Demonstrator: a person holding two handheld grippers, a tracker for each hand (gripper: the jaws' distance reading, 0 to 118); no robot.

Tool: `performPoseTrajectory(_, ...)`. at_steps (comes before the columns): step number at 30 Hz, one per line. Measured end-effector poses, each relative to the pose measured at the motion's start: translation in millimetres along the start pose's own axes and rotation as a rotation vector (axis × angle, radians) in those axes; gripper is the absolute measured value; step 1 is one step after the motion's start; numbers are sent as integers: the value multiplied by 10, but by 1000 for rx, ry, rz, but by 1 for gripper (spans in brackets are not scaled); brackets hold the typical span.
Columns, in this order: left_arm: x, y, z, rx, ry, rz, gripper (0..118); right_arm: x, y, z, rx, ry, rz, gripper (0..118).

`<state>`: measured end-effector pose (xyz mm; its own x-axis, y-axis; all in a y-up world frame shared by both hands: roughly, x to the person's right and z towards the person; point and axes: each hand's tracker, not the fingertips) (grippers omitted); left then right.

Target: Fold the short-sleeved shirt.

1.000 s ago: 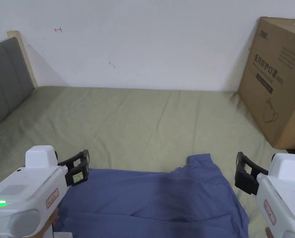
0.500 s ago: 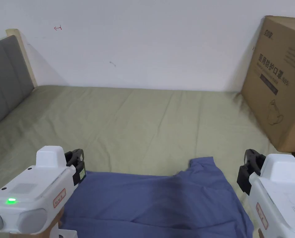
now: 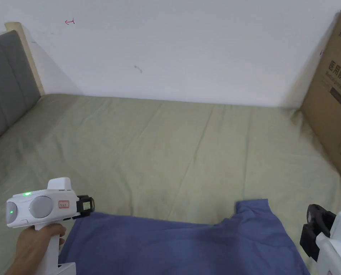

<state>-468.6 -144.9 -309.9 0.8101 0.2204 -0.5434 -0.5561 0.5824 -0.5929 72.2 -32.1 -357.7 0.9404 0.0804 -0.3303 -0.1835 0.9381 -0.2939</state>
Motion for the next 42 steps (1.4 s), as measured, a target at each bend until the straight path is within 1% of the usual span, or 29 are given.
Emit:
performPoseTrajectory(1,-31,19,-128,-45,18,10,75,-11,-22,-51,-8,-2,1,0)
performPoseTrajectory(2,-72,14,-268,-77,44,34,90,-16,-46,-118,-20,-2,4,0)
performPoseTrajectory(3,-77,-25,-342,-97,63,42,98,-21,-71,-190,-33,-1,8,0)
performPoseTrajectory(6,-94,-72,-587,-120,98,26,97,-40,-158,-348,-66,-4,14,0)
performPoseTrajectory(7,-184,-64,-751,-127,110,16,93,-44,-183,-389,-74,-7,15,0)
performPoseTrajectory(8,-181,-67,-832,-142,120,-8,83,-47,-210,-433,-84,-10,16,0)
performPoseTrajectory(9,-156,-80,-888,-148,123,-29,64,-50,-243,-459,-95,-10,14,0)
performPoseTrajectory(10,-131,-99,-938,-166,110,-67,54,-49,-267,-487,-103,-10,12,0)
performPoseTrajectory(11,-98,-136,-989,-186,107,-109,54,-43,-292,-522,-115,-10,8,0)
performPoseTrajectory(12,-49,-164,-993,-169,146,-160,47,-31,-315,-557,-126,-10,5,0)
performPoseTrajectory(13,-18,-170,-966,-146,138,-185,34,-18,-341,-577,-134,-10,3,0)
performPoseTrajectory(14,-3,-164,-931,-122,127,-211,14,7,-363,-615,-144,-10,0,0)
performPoseTrajectory(15,29,-164,-868,-111,108,-217,4,43,-380,-673,-155,-11,-7,0)
performPoseTrajectory(18,84,-163,-739,-78,74,-241,2,158,-421,-915,-212,-26,-8,2)
performPoseTrajectory(21,112,-134,-475,11,37,-251,2,310,-471,-1289,-314,-1,-19,9)
performPoseTrajectory(22,119,-124,-389,30,11,-239,2,350,-490,-1418,-351,-8,-20,19)
performPoseTrajectory(23,145,-123,-284,41,-5,-241,2,380,-522,-1581,-395,-5,-12,44)
performPoseTrajectory(24,157,-123,-193,64,-11,-246,2,413,-572,-1749,-440,-5,-30,79)
performPoseTrajectory(25,162,-124,-139,73,-13,-249,2,430,-621,-1874,-468,0,-20,97)
performPoseTrajectory(26,161,-118,-92,73,-15,-247,2,439,-678,-2009,-501,19,3,102)
performPoseTrajectory(30,225,-159,98,85,-26,-250,2,492,-987,-2514,-659,41,17,100)
performPoseTrajectory(32,227,-168,137,85,-31,-245,2,494,-1109,-2646,-705,41,-7,94)
performPoseTrajectory(35,174,-183,128,80,-30,-237,2,387,-1253,-2688,-773,48,63,62)
performPoseTrajectory(36,156,-198,133,77,-26,-236,2,385,-1241,-2624,-729,95,18,47)
performPoseTrajectory(37,142,-217,145,78,-24,-236,2,327,-1179,-2504,-715,94,-10,33)
performPoseTrajectory(38,124,-240,158,79,-19,-236,2,297,-1141,-2431,-715,91,-6,7)
performPoseTrajectory(39,116,-259,166,79,-13,-234,2,276,-1118,-2370,-697,102,2,2)
performPoseTrajectory(40,101,-275,179,76,-10,-229,2,251,-1091,-2301,-671,96,21,2)
performPoseTrajectory(42,52,-327,253,79,-9,-202,2,315,-1013,-2122,-612,94,7,2)
